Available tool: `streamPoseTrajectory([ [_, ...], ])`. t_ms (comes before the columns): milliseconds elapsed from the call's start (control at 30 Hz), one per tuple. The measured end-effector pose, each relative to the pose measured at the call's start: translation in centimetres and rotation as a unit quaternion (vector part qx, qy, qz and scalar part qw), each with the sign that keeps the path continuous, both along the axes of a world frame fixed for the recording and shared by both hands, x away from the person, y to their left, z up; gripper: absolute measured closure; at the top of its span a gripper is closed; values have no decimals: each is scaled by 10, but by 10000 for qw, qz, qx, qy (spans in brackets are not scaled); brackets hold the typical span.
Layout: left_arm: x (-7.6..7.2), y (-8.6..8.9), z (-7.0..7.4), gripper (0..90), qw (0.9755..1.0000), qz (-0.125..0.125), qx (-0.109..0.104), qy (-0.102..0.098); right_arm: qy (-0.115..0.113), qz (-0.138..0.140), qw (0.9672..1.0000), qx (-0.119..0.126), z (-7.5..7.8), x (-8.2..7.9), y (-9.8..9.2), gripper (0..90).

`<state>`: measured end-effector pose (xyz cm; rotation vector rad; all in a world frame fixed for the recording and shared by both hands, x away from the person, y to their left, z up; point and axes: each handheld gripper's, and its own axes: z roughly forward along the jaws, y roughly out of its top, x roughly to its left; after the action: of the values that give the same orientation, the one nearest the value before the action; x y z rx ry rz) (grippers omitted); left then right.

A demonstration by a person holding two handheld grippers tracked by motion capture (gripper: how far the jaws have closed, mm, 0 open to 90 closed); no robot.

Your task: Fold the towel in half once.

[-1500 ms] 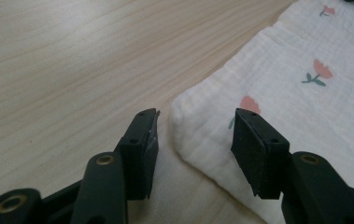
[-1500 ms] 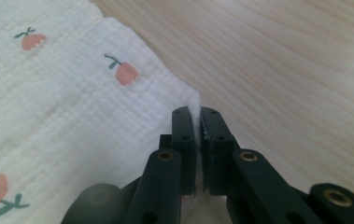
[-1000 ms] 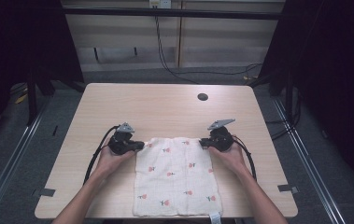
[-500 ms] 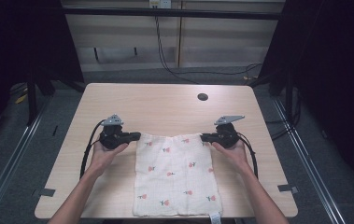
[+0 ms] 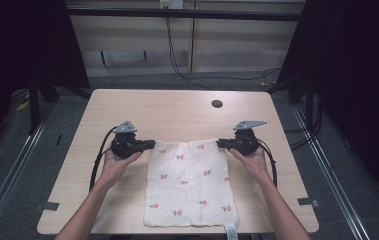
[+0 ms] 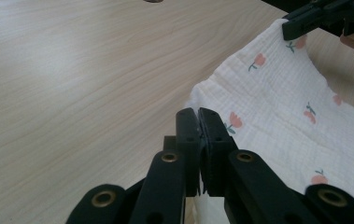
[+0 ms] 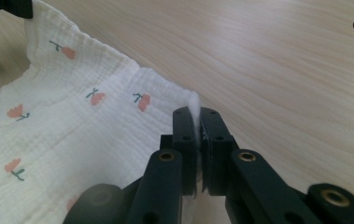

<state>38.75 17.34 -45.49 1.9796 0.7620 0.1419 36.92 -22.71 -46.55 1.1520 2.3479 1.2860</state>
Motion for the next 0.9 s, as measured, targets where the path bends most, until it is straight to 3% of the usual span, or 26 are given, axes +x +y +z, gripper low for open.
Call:
streamPoseTrajectory([
  [67,3,1,5,880,9999,68,30,-69,-22,13,10000,22,3,-1,0,862],
  [233,12,6,19,881,9990,294,-298,-145,-120,-33,9999,105,13,4,-2,862],
  [367,14,3,23,880,9991,214,-309,-188,-160,-122,9996,192,17,9,-5,862],
  [533,5,-1,31,880,9991,50,-229,-350,-245,-172,9991,298,22,8,-9,863],
  [900,-17,10,56,880,9971,-37,-247,-719,-480,-96,9984,300,44,-7,-15,862],
])
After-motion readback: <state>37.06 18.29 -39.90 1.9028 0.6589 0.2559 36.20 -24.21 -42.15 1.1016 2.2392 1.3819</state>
